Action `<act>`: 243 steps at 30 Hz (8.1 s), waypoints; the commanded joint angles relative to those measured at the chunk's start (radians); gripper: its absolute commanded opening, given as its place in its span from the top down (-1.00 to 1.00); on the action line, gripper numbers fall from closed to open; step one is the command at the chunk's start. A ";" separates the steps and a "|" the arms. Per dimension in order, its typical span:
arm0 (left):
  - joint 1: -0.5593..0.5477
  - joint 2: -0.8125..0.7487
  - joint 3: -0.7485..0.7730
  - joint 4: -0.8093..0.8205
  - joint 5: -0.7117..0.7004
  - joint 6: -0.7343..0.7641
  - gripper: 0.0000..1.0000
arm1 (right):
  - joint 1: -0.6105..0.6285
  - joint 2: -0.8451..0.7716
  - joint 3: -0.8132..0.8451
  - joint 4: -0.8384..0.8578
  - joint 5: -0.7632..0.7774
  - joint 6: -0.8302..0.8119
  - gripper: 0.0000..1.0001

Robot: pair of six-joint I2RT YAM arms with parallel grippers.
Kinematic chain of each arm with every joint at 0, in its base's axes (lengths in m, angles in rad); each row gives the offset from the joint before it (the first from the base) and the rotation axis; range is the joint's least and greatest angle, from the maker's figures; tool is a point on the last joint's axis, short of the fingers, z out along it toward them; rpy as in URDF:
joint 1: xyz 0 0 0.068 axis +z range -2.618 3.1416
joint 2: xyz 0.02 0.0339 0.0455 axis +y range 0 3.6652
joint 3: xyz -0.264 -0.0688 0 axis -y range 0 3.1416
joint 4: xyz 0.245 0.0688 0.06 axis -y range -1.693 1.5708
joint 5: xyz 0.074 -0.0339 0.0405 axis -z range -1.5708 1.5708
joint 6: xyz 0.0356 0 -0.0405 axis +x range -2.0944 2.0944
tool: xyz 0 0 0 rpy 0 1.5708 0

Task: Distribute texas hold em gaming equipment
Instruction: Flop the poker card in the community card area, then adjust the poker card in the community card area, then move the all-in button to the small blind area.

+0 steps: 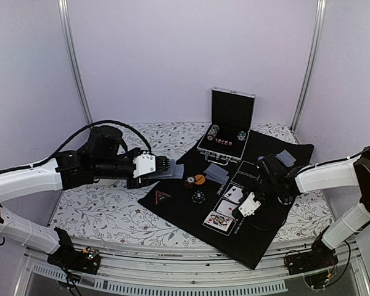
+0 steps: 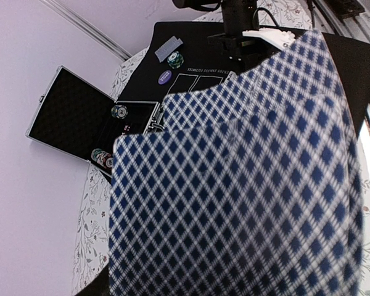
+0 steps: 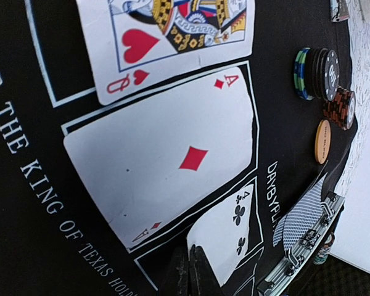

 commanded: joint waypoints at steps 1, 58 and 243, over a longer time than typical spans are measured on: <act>-0.011 -0.019 -0.002 0.014 0.004 0.005 0.04 | -0.021 0.021 -0.010 -0.038 0.017 -0.038 0.91; -0.009 -0.007 0.001 0.008 0.010 0.003 0.04 | -0.136 0.291 0.440 -0.257 0.216 2.038 0.30; -0.036 -0.108 0.199 -0.324 -0.050 0.020 0.02 | -0.557 0.278 0.455 -0.349 0.265 1.892 0.16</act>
